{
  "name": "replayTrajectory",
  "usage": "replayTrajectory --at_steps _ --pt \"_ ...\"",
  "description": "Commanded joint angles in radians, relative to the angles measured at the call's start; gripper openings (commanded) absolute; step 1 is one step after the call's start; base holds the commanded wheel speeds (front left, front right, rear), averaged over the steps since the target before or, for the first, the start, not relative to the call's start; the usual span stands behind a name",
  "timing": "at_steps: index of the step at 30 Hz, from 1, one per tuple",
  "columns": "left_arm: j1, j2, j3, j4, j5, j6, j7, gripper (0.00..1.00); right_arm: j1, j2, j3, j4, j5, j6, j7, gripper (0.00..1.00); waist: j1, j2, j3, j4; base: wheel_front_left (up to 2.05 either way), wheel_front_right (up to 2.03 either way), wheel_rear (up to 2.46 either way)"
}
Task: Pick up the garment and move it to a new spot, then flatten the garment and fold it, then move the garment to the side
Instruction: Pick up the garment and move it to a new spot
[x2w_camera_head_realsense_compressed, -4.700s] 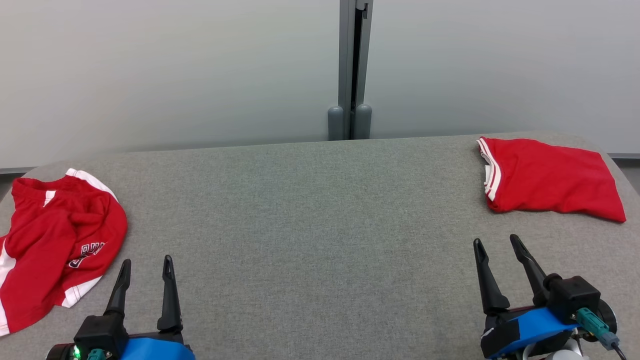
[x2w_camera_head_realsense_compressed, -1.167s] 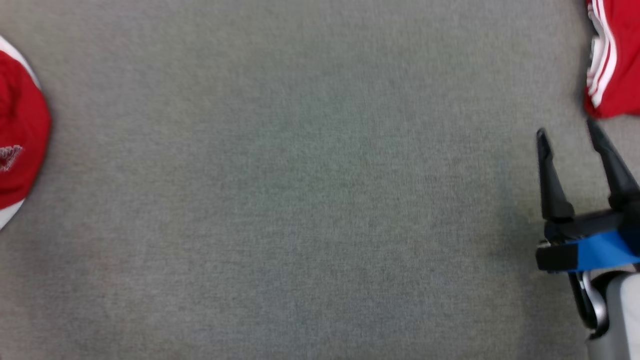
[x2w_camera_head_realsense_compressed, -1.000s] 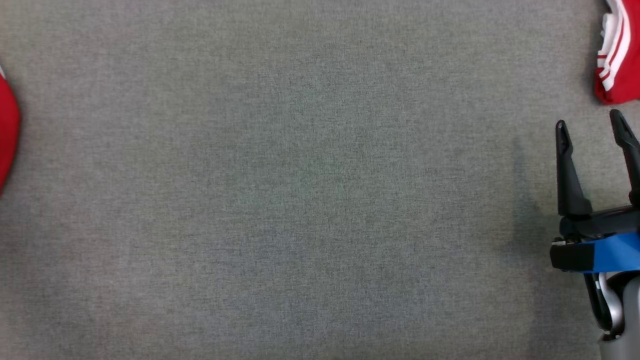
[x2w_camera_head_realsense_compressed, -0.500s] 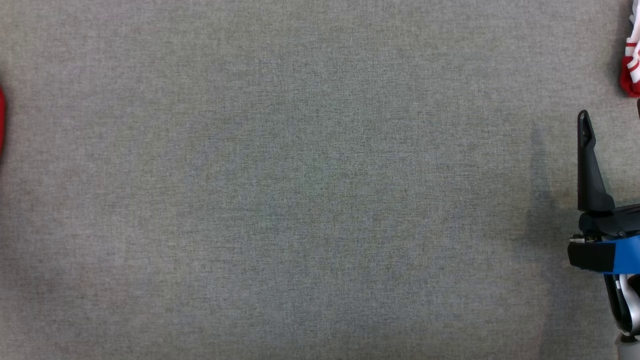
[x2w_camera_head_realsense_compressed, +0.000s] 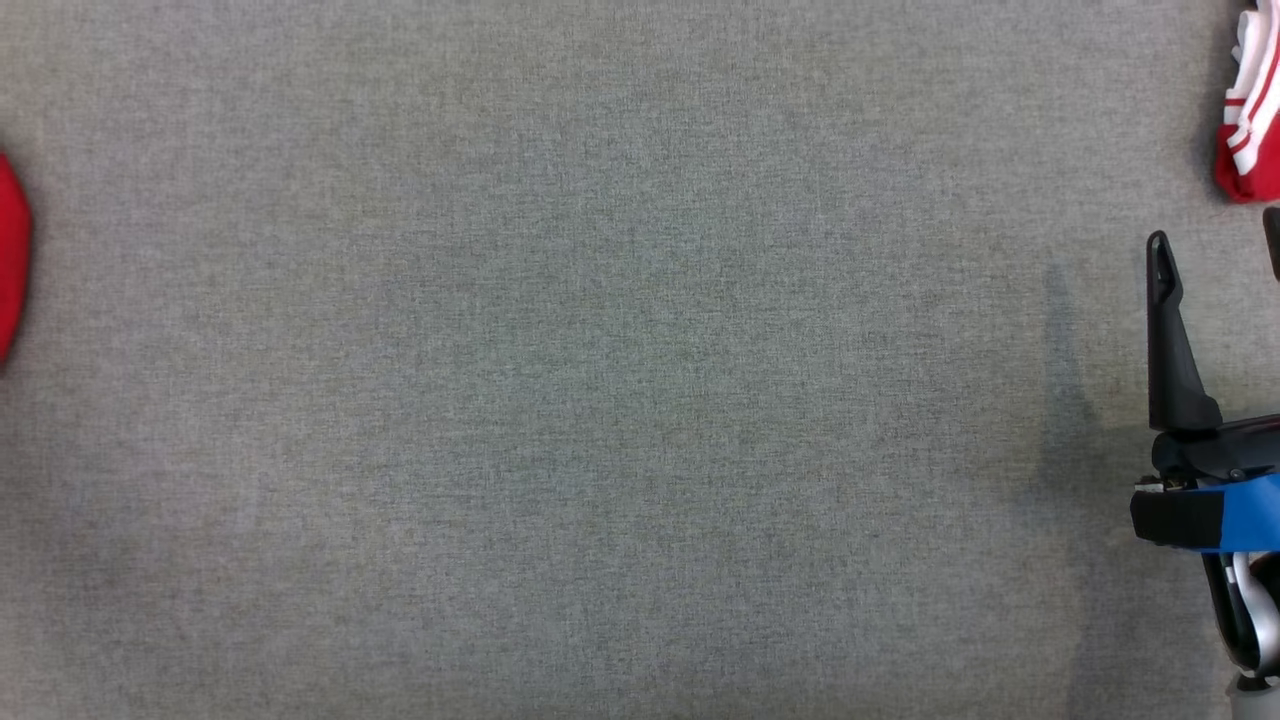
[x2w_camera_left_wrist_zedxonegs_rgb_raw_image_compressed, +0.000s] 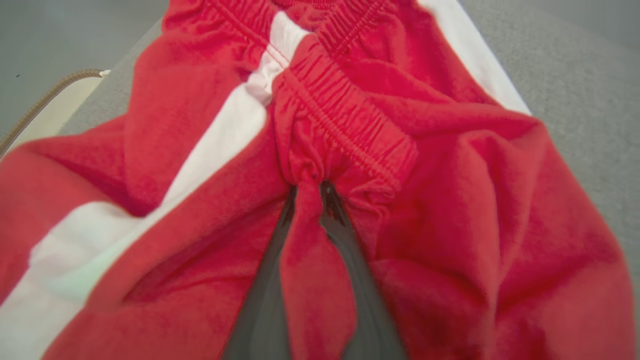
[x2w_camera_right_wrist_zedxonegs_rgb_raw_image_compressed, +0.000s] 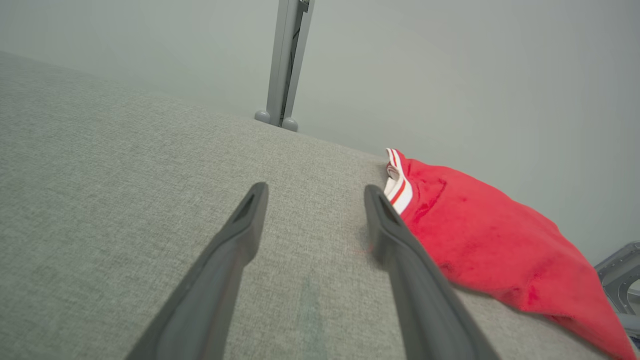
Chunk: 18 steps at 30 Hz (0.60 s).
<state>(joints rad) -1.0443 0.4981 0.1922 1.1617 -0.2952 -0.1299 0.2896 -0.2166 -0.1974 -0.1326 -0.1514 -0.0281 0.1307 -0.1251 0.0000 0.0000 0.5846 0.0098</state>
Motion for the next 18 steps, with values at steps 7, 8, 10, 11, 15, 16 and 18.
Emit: replayTrajectory --at_steps 7,8,10,11,15,16,18 --pt "0.014 -0.005 -0.059 -0.056 -0.018 -0.001 -0.063 0.00 -0.007 0.014 0.016 0.033 0.004 0.000 -0.018 1.00 0.0000 0.0000 -0.042 -0.004 0.00 0.00 0.00" --pt "0.000 -0.001 -0.086 -0.088 -0.023 -0.001 -0.089 0.00 -0.013 0.020 0.024 0.051 0.007 0.000 -0.025 1.00 0.0000 0.0000 -0.061 -0.007 0.00 0.00 0.00" --pt "-0.005 -0.003 -0.117 -0.122 -0.041 -0.001 -0.113 0.00 -0.019 0.028 0.033 0.070 0.011 0.000 -0.034 1.00 0.0000 0.0000 -0.082 -0.010 0.00 0.00 0.00" --pt "-0.010 -0.005 -0.134 -0.145 -0.053 -0.001 -0.127 0.00 -0.022 0.033 0.038 0.080 0.012 0.000 -0.039 1.00 0.0000 0.0000 -0.093 -0.013 0.00 0.00 0.00" --pt "-0.022 0.005 -0.189 -0.213 -0.083 -0.001 -0.170 0.00 -0.023 0.047 0.048 0.114 0.018 0.000 -0.056 1.00 0.0000 0.0000 -0.129 -0.026 0.00 0.00 0.00" --pt "-0.031 0.009 -0.207 -0.234 -0.089 -0.001 -0.184 0.00 -0.025 0.049 0.050 0.125 0.023 0.000 -0.059 1.00 0.0000 0.0000 -0.141 -0.030 0.00 0.00 0.00" --pt "-0.045 0.016 -0.245 -0.278 -0.100 -0.001 -0.214 0.00 -0.026 0.058 0.057 0.149 0.028 0.000 -0.070 1.00 0.0000 0.0000 -0.165 -0.043 0.00 0.00 0.00"
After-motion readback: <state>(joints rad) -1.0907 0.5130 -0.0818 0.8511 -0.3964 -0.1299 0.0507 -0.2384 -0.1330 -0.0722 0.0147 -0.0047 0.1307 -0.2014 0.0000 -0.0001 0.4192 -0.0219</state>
